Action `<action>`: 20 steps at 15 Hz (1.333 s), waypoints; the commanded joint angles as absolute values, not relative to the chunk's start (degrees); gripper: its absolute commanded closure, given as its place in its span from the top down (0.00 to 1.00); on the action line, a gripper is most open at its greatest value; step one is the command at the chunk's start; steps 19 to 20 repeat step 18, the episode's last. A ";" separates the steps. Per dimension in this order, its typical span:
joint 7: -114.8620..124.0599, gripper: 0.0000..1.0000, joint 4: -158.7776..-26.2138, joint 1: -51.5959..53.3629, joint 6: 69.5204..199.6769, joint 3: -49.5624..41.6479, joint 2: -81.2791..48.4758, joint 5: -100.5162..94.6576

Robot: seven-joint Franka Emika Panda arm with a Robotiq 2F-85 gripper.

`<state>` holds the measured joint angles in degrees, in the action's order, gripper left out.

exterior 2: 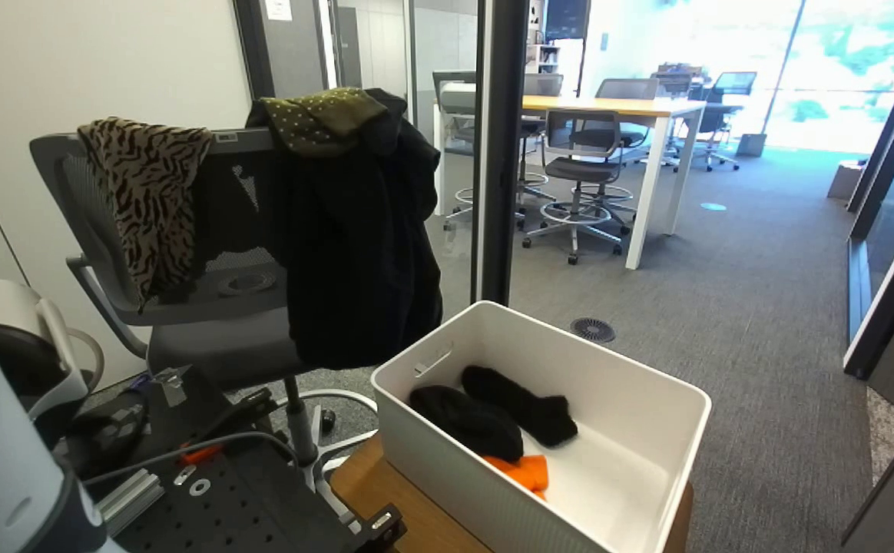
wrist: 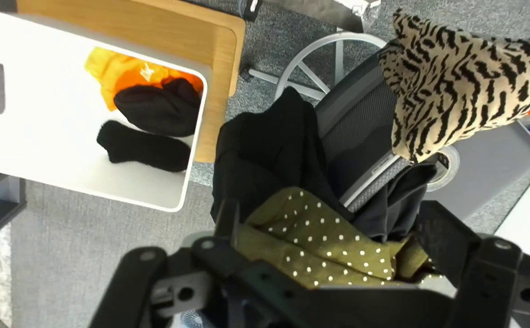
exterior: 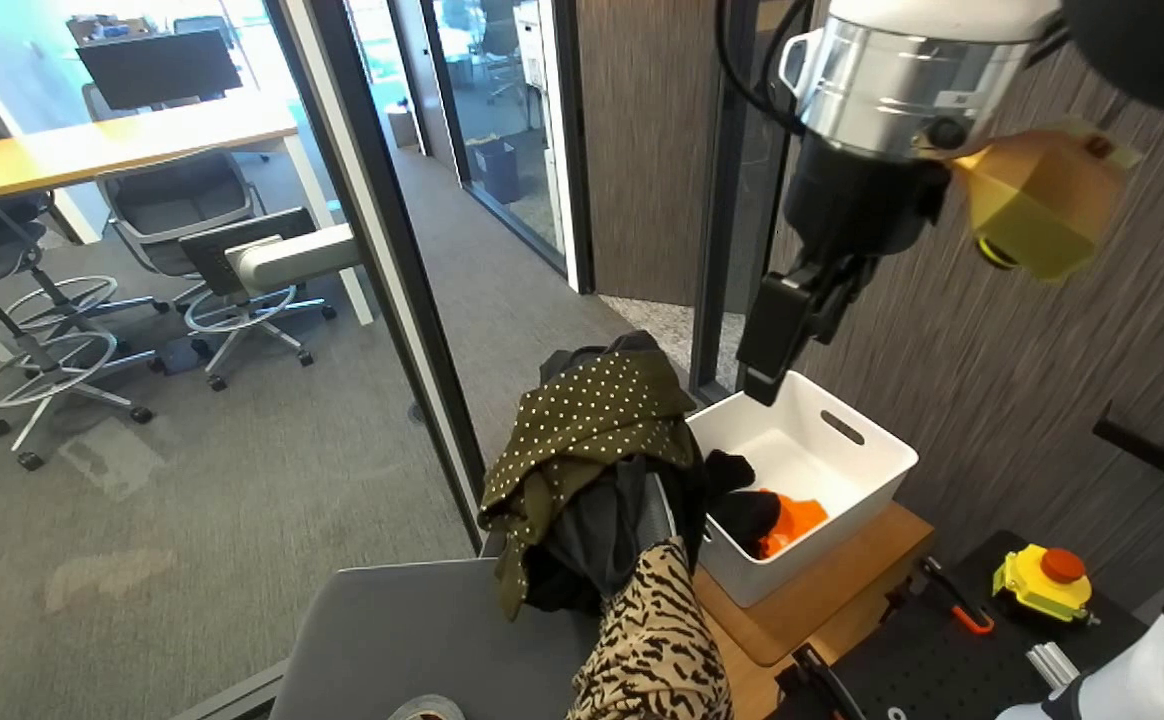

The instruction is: Pick up the cloth with green and white dots from the box and put it on the chair's headrest

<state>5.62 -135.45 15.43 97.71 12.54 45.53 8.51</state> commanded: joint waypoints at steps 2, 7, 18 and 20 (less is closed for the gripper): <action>9.18 1.00 -136.98 11.13 87.64 12.03 53.57 6.21; 6.12 1.00 -139.66 8.21 79.76 8.66 58.26 4.05; 4.87 1.00 -143.87 5.03 79.90 6.00 62.03 3.84; 4.87 1.00 -143.87 5.03 79.90 6.00 62.03 3.84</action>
